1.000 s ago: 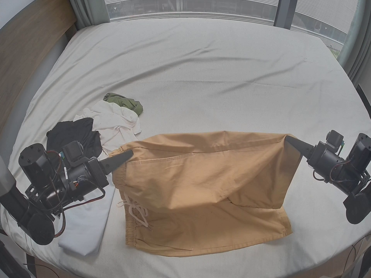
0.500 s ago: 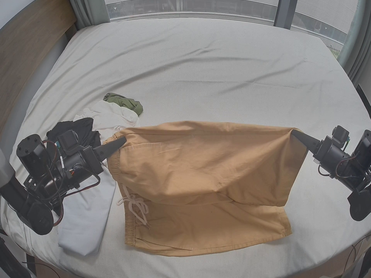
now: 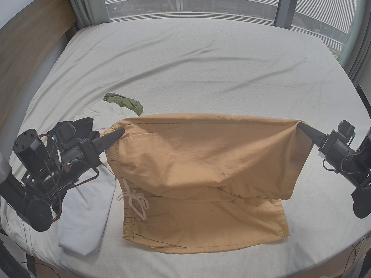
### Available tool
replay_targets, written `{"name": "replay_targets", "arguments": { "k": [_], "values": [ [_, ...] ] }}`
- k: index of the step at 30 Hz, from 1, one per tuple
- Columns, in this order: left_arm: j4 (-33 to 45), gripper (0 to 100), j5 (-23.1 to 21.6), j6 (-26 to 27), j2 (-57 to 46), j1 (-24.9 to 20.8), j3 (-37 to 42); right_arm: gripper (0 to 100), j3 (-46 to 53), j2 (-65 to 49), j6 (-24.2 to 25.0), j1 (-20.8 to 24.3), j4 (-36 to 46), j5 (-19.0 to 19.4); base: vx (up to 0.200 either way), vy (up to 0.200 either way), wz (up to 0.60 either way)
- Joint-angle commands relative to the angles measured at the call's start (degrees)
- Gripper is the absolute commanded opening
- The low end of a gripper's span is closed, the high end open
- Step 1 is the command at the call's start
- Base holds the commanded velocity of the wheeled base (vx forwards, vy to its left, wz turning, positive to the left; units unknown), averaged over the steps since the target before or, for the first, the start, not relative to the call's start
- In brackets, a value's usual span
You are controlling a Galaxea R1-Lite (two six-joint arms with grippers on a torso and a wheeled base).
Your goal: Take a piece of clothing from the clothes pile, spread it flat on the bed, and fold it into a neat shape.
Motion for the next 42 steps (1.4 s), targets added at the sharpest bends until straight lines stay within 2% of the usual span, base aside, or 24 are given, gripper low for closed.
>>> {"name": "replay_targets", "arguments": {
  "k": [1,7,22,31,42],
  "values": [
    [-0.10,0,0.02,-0.01,-0.49,0.07,-0.34,0,-0.39,-0.59,0.05,-0.31,-0.01,-0.01,0.000,0.000,0.00],
    [-0.01,0,0.02,-0.18,-1.81,0.07,-0.34,0,-0.57,-1.73,0.84,-1.71,-0.01,1.92,0.000,0.000,0.00],
    [-0.01,0,0.19,-0.18,-1.63,0.69,1.15,0,-1.36,-1.82,1.72,-3.21,-0.19,2.01,0.000,0.000,0.00],
    [-0.01,0,-0.25,-0.09,-1.28,3.32,1.15,0,-1.71,-1.65,1.72,-3.29,-0.19,1.92,0.000,0.000,0.00],
    [-0.01,0,-0.25,0.26,-1.46,2.18,1.68,0,-1.62,-1.12,1.72,-2.59,-0.36,1.83,0.000,0.000,0.00]
  ]
}}
